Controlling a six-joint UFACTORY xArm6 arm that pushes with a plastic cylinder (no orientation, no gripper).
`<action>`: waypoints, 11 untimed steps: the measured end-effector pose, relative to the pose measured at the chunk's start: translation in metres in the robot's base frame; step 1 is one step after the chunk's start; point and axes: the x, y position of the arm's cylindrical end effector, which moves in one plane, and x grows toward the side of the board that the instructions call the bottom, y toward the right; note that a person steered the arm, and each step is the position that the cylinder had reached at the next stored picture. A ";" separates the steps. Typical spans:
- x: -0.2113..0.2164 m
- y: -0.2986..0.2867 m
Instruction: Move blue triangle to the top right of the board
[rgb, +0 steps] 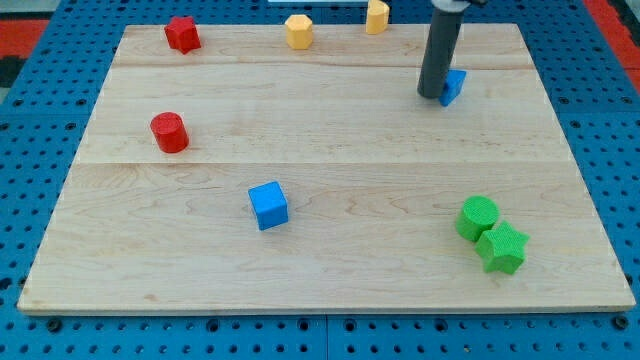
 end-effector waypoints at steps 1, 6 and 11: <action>-0.006 0.009; -0.024 0.079; -0.065 0.045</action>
